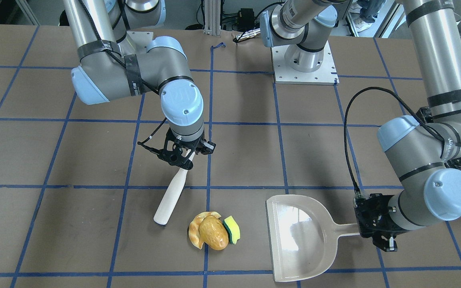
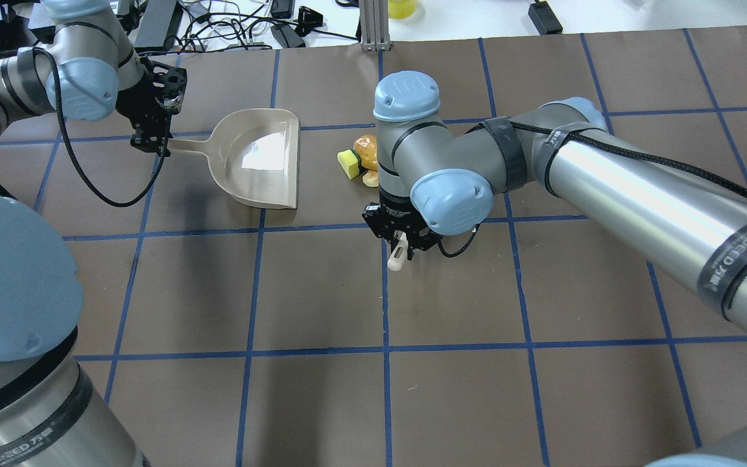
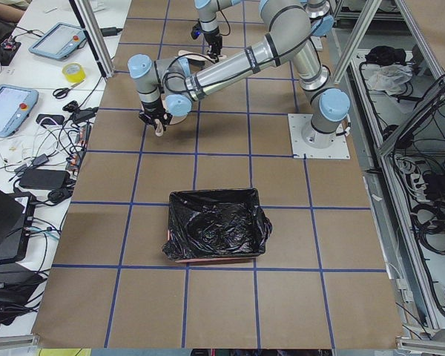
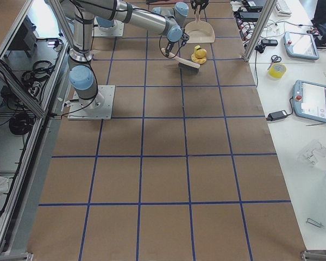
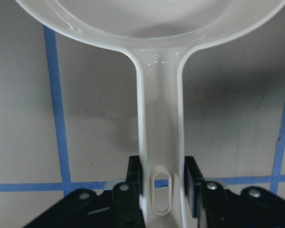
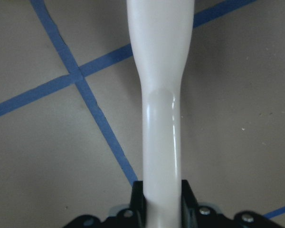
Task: Sweep and dump trash into bin
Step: 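Lift the brush with the right gripper and carry it behind the trash pile, then sweep the trash with the right gripper's brush toward the dustpan held by the left gripper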
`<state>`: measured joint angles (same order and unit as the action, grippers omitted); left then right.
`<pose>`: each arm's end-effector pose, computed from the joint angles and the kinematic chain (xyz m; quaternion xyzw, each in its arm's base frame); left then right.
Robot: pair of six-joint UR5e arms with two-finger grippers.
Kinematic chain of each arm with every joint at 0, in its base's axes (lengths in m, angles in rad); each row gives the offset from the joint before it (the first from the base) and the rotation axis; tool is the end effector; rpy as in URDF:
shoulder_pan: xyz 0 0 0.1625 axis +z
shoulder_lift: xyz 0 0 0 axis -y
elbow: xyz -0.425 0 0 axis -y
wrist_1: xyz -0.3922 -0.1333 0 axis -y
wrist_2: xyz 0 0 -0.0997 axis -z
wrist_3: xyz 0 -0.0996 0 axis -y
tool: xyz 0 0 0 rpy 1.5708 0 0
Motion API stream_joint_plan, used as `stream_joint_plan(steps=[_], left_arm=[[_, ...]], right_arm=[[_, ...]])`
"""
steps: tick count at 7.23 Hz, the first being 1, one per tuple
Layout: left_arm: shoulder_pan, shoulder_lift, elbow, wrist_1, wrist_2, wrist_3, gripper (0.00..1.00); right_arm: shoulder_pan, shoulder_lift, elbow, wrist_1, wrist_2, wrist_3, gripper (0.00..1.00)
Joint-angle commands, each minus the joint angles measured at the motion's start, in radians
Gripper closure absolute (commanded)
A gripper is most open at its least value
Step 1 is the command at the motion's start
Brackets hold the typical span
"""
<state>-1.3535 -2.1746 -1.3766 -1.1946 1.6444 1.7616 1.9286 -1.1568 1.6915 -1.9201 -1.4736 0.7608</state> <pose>0.0273 -0.7081 0.2536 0.6975 0.7154 0.0399 0.0063 0.3399 -0.5008 0.2359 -0.2034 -0.9735 -0.1040 0.0081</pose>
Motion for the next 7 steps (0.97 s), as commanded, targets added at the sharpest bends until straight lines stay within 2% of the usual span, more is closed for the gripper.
stream_joint_plan(steps=[1,3,7], left_arm=[[-0.025,-0.005,0.016,0.000,0.030,-0.072,0.95],[-0.039,-0.010,0.025,0.000,0.048,-0.082,0.95],[-0.039,-0.010,0.025,0.001,0.048,-0.082,0.95]], right_arm=[[0.019,0.028,-0.012,-0.043,0.029,0.032,1.00],[0.036,0.074,-0.042,-0.117,0.029,0.040,1.00],[0.104,0.156,-0.171,-0.115,0.033,0.049,1.00]])
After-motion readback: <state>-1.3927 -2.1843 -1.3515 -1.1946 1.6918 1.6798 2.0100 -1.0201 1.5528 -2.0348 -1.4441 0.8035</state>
